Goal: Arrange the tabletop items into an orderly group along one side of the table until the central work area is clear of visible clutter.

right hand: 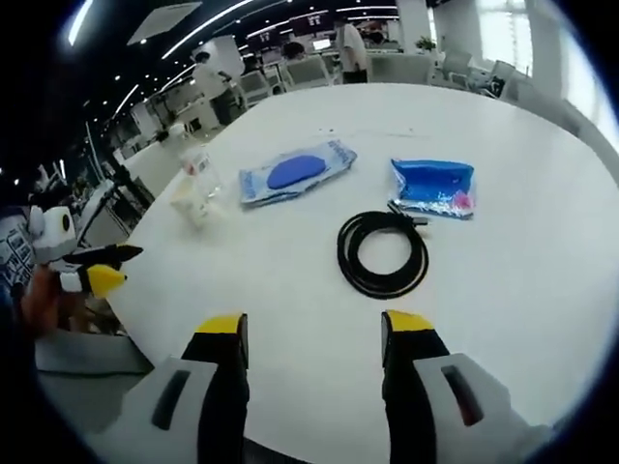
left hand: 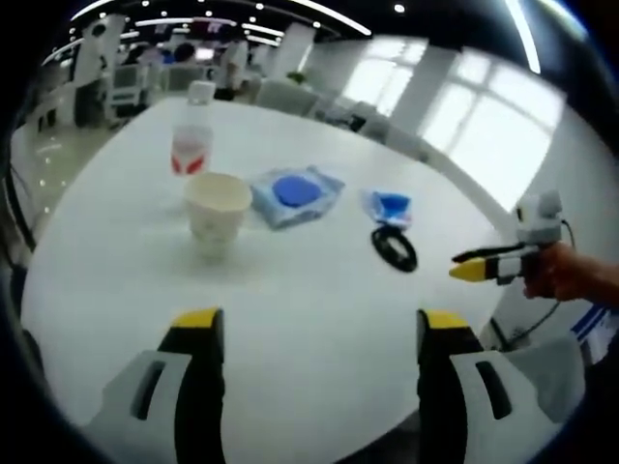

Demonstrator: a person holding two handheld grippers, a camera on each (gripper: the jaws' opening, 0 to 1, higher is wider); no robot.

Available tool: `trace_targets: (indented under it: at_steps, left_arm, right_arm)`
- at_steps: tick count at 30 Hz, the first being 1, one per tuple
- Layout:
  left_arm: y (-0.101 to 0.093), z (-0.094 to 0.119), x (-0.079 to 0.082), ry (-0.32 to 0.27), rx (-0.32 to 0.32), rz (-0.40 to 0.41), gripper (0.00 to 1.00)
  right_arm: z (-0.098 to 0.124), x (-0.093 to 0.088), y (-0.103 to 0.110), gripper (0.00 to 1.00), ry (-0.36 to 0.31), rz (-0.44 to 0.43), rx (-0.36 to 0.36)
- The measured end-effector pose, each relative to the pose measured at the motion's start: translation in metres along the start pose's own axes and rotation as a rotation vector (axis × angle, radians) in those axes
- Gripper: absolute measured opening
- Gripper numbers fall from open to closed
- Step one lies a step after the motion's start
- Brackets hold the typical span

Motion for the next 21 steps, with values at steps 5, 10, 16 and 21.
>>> trace_targets:
  at_steps: [5,10,16,21]
  left_arm:
    - [-0.001,0.000,0.000,0.001,-0.003,0.007,0.78]
    - [-0.003,0.000,0.000,0.002,-0.010,-0.002,0.78]
    - [-0.005,0.001,0.000,0.002,-0.005,0.008,0.78]
    - [-0.002,0.002,0.003,-0.011,0.001,0.027,0.79]
  right_arm:
    - [0.000,-0.008,0.003,0.55,0.008,-0.017,0.000]
    - [0.001,-0.018,0.006,0.55,0.021,-0.040,-0.002]
    - [0.003,-0.024,0.009,0.55,0.025,-0.054,-0.011]
    - [0.005,-0.025,0.012,0.55,0.028,-0.069,-0.021]
Point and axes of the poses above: the point that each gripper's makers call its tool centre point, and the gripper's own axes: z roughly backward along the fingers, y roughly to its left, x roughly out of its top, the point moved 5 cm from there along z, roughly backward along the fingers
